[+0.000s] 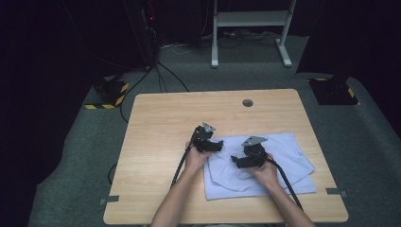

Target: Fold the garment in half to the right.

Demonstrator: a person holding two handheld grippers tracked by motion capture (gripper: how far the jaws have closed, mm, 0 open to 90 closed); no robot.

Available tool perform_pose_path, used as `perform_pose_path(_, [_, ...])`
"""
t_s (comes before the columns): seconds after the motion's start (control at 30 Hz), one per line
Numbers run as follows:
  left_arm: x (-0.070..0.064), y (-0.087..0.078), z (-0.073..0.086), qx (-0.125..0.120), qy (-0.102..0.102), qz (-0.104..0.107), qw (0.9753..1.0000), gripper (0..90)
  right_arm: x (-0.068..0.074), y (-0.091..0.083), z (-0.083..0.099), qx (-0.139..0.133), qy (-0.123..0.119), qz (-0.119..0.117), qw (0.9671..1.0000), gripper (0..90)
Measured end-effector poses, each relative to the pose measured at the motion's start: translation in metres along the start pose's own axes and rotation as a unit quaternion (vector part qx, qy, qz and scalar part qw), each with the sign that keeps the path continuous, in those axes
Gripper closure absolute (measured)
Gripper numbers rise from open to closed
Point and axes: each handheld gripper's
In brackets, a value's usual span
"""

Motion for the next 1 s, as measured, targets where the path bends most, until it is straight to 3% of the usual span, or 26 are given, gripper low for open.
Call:
perform_pose_path(0.1, [0.004,-0.005,0.002,0.002,-0.027,0.018,0.9995,18.0,0.005,-0.005,-0.001,0.002,-0.005,0.014,0.9999,17.8])
perform_pose_path(0.3, [0.015,-0.016,0.013,-0.001,-0.039,0.005,0.9992,20.6,0.045,-0.014,-0.003,-0.02,-0.055,-0.044,0.9973,18.6])
perform_pose_path(0.4, [0.015,-0.016,0.016,-0.006,-0.038,-0.001,0.9993,24.0,0.06,-0.011,-0.001,-0.023,-0.063,-0.069,0.9953,19.2])
perform_pose_path(0.5, [0.011,-0.014,0.015,-0.013,-0.017,-0.014,0.9997,31.9,0.072,-0.005,0.003,-0.008,-0.079,-0.083,0.9934,18.7])
perform_pose_path(0.67, [0.007,-0.01,0.012,-0.024,-0.017,-0.003,0.9996,46.5,0.083,-0.003,0.004,0.006,-0.102,-0.083,0.9913,14.9])
perform_pose_path(0.73, [0.006,-0.009,0.011,-0.027,-0.016,-0.001,0.9995,51.1,0.086,-0.001,0.004,0.019,-0.116,-0.096,0.9884,10.7])
perform_pose_path(0.87, [0.005,-0.007,0.007,-0.026,-0.012,0.016,0.9995,62.7,0.088,0.0,0.005,0.016,-0.128,-0.101,0.9866,10.9])
perform_pose_path(1.0, [0.006,-0.005,0.006,-0.029,-0.018,0.038,0.9987,74.8,0.087,-0.004,0.006,0.006,-0.123,-0.095,0.9879,27.9])
Point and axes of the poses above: each handheld gripper's, and its own axes: y roughly forward along the jaws, z roughly out of its underside, x roughly to its left, and after that the axes turned 5 degrees about x, right-handed
